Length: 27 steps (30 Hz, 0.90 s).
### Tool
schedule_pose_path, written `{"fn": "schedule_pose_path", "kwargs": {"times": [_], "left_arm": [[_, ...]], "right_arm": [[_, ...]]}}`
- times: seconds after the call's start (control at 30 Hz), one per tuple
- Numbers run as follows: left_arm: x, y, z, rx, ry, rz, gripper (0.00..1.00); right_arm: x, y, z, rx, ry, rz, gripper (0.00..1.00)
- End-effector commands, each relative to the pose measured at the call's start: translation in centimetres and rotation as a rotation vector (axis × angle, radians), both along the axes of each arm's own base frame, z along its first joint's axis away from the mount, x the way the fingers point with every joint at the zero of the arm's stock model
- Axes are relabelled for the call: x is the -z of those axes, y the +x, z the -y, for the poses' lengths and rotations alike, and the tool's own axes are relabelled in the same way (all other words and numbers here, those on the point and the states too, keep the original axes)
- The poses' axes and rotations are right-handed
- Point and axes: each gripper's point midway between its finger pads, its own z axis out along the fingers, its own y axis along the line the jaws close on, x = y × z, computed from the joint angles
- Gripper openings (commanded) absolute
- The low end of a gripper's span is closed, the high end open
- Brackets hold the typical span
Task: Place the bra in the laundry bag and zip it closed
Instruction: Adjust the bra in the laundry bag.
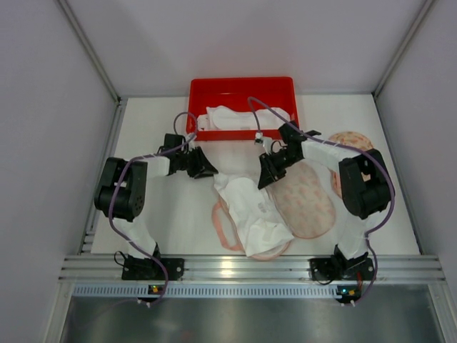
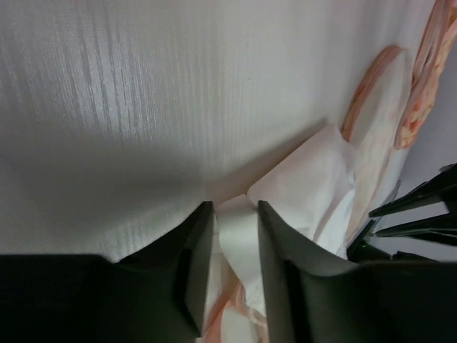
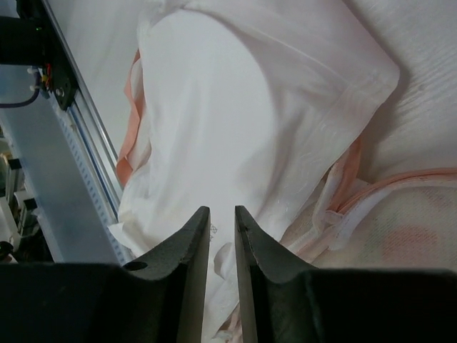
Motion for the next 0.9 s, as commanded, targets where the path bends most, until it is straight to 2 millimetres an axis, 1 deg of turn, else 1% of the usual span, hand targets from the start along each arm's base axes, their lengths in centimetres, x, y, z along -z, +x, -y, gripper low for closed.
{"fn": "schedule_pose_path", "kwargs": {"times": [0.0,0.1,0.13,0.2,0.23,0.33,0.37,0.43,0.47,0.53,0.57,0.63,0.67,0.7,0.73,0.77,0.8,0.83,0.87], "left_arm": [[-1.4,1.8,0.6,-0.039,-0.11,0.034,0.3],[-2.2,2.1,1.0,-0.033,-0.144,0.046,0.22],[-2.4,2.2,1.1,-0.032,-0.149,0.051,0.18],[-2.9,2.3,1.2,-0.021,-0.159,0.062,0.13],[-3.3,2.4,1.3,-0.014,-0.161,0.075,0.08],[-4.7,2.5,1.3,0.018,-0.161,0.139,0.0],[-5.8,2.6,1.4,0.034,-0.164,0.176,0.0],[-7.2,2.6,1.6,0.079,-0.158,0.253,0.0],[-8.3,2.5,1.8,0.102,-0.158,0.295,0.0],[-9.4,2.0,2.0,0.163,-0.143,0.369,0.0],[-9.9,1.2,2.4,0.196,-0.133,0.383,0.0],[-10.2,0.4,2.9,0.279,-0.088,0.462,0.0],[-10.6,-0.7,3.6,0.322,-0.073,0.481,0.0],[-10.7,-1.2,3.8,0.381,-0.037,0.547,0.0],[-10.5,-1.7,4.1,0.414,-0.01,0.577,0.0],[-11.1,-3.1,5.2,0.474,0.004,0.622,0.0],[-10.9,-3.8,5.3,0.536,0.044,0.68,0.0],[-11.1,-4.7,5.6,0.568,0.07,0.726,0.0],[-11.0,-5.9,6.6,0.656,0.097,0.804,0.0]], "right_arm": [[0.1,-1.1,-0.8,-0.055,0.015,0.011,0.21],[1.1,-1.3,-1.0,-0.066,-0.01,0.005,0.18],[1.4,-1.2,-1.0,-0.064,-0.013,0.005,0.18],[2.1,-1.2,-1.1,-0.062,-0.032,-0.001,0.16],[2.4,-1.1,-1.0,-0.06,-0.042,-0.001,0.15],[3.0,-0.9,-0.9,-0.056,-0.061,0.004,0.13],[3.1,-0.9,-0.9,-0.056,-0.065,0.002,0.13],[3.4,-0.8,-0.8,-0.052,-0.076,-0.001,0.11],[3.3,-0.7,-0.8,-0.049,-0.074,0.002,0.11],[3.2,-0.7,-0.9,-0.043,-0.074,0.002,0.11],[2.9,-0.5,-0.9,-0.038,-0.07,0.007,0.11],[2.6,-0.4,-1.0,-0.035,-0.065,0.012,0.1],[2.5,-0.3,-1.2,-0.035,-0.063,0.012,0.1],[2.3,-0.2,-1.2,-0.031,-0.061,0.011,0.11],[2.2,-0.2,-1.2,-0.029,-0.06,0.008,0.1],[2.1,-0.3,-1.3,-0.029,-0.057,0.002,0.1],[1.9,-0.3,-1.4,-0.031,-0.046,-0.004,0.11],[1.5,-0.3,-1.5,-0.026,-0.039,-0.005,0.11],[1.2,-0.3,-1.5,-0.02,-0.03,-0.01,0.11]]}}
